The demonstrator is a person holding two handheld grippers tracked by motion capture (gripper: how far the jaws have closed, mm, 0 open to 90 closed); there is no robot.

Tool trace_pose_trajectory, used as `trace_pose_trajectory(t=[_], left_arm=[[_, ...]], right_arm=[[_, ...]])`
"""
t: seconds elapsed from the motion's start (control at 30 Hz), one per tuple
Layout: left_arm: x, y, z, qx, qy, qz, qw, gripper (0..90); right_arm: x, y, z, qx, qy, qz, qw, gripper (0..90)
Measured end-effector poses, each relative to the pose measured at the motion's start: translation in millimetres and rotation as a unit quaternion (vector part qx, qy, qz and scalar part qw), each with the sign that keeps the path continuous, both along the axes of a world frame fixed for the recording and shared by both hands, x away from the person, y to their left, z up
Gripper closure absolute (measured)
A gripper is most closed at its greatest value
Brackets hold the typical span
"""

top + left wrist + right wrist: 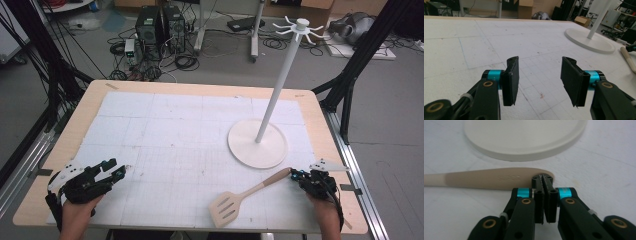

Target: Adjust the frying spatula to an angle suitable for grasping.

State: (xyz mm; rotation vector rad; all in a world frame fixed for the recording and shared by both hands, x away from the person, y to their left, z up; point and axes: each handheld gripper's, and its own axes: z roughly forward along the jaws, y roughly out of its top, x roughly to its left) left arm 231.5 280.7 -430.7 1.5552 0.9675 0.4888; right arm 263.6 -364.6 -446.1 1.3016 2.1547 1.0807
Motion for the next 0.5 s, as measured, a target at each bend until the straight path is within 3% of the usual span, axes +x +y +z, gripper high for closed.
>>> trace_pose_trajectory(t=[0.13, 0.27, 0.4, 0.5], left_arm=[[0.5, 0.0, -0.1, 0.001, 0.001, -0.001, 1.0000, 50.9], [-0.5, -1.3, 1.0, 0.004, -0.003, -0.010, 0.9999, 54.6], [-1.6, -6.2, 2.2, 0.008, -0.009, -0.036, 0.9993, 71.9], [-2.2, -17.7, 5.1, 0.007, -0.008, -0.065, 0.9979, 79.4]], right_arm=[[-12.1, 18.0, 8.0, 0.020, -0.019, 0.031, 0.9991, 82.5], [-21.9, 38.4, 9.7, 0.046, -0.022, 0.063, 0.9967, 82.9], [-28.0, 58.2, 11.0, 0.052, -0.024, 0.094, 0.9939, 83.7], [-28.6, 62.2, 10.5, 0.048, -0.028, 0.093, 0.9941, 83.4]])
